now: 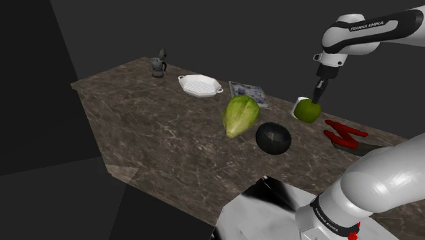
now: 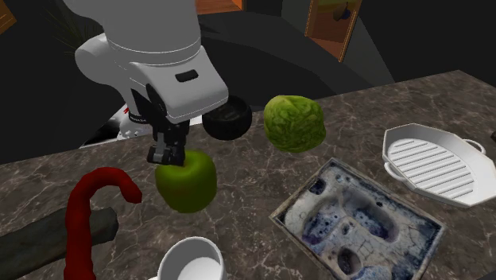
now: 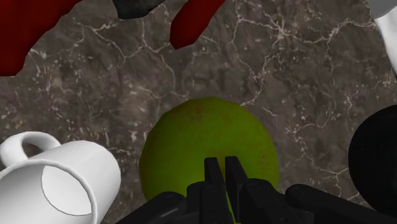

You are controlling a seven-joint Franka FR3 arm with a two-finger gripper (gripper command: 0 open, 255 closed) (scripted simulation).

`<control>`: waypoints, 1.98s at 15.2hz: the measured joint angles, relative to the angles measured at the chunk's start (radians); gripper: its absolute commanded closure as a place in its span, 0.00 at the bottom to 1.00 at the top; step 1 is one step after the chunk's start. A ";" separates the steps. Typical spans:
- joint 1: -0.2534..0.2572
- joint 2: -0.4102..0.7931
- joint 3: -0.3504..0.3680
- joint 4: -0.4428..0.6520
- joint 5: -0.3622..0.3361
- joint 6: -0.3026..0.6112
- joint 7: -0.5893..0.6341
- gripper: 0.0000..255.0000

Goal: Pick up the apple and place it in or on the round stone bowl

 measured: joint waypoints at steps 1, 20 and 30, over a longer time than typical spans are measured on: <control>-0.001 -0.006 0.002 0.008 -0.001 -0.013 0.000 1.00; 0.010 -0.036 0.044 0.223 0.011 -0.260 -0.003 1.00; 0.055 -0.225 0.247 0.139 0.064 -0.393 0.230 1.00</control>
